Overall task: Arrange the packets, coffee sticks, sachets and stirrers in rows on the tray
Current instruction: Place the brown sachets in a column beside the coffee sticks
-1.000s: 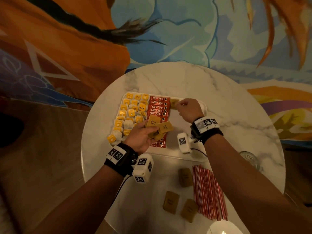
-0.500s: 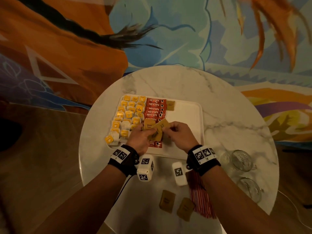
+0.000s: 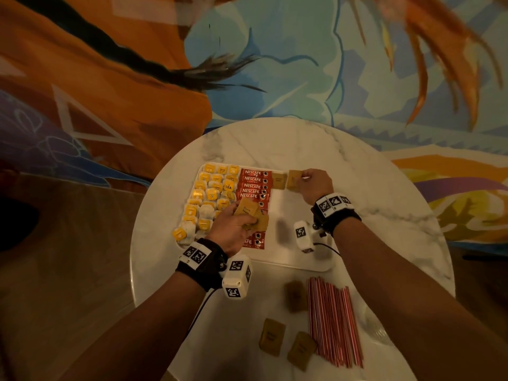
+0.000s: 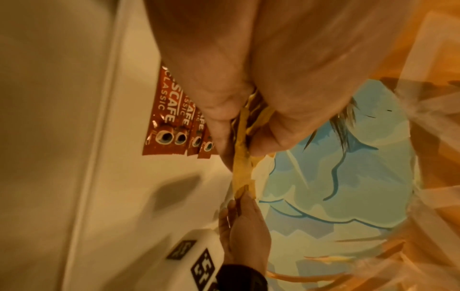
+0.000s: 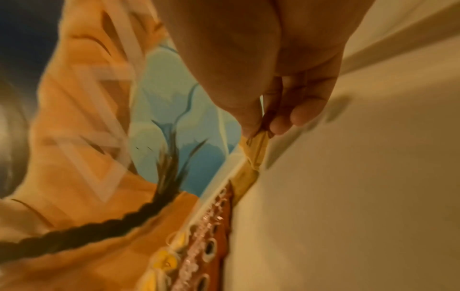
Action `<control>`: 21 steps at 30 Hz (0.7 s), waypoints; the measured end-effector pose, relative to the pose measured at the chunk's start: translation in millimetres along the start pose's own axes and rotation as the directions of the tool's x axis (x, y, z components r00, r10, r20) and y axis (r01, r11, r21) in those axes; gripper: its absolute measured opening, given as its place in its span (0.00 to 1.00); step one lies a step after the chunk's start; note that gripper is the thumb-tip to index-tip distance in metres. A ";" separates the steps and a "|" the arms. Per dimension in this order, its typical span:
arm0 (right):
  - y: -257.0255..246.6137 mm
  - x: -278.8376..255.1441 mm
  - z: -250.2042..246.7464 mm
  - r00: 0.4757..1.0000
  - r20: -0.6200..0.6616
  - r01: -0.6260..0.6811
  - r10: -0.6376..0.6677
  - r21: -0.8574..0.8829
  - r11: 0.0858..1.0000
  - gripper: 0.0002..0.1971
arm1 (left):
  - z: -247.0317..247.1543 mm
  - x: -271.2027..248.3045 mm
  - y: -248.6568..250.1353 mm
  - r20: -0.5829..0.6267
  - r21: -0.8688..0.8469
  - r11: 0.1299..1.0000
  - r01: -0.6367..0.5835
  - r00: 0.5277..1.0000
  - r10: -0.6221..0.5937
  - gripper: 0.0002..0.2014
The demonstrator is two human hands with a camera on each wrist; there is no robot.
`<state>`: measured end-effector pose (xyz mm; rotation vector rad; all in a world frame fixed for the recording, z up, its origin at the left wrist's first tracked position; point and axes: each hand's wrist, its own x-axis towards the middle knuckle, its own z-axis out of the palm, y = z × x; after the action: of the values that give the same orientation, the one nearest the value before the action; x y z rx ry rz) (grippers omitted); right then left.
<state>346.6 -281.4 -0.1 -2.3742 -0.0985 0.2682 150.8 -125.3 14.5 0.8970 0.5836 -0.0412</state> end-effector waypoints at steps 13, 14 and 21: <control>0.6 -0.7 9.7 1.000 -0.027 -0.015 0.011 -0.147 0.989 0.15 | 3.0 1.2 0.6 -0.013 0.042 0.999 0.003 1.000 -0.002 0.13; -2.7 -6.2 7.1 1.000 -0.018 0.005 -0.008 -0.150 0.989 0.14 | 2.9 1.1 1.1 -0.020 0.047 0.999 0.000 1.000 0.000 0.12; -26.8 -84.2 -10.1 0.929 0.325 0.130 -0.176 0.159 0.979 0.18 | 5.8 0.9 2.2 -0.065 0.065 0.998 -0.010 0.998 0.014 0.10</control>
<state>266.9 -281.1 39.3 -2.1516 -0.4141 0.5868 154.9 -128.0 18.4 0.9680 0.6407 -0.0199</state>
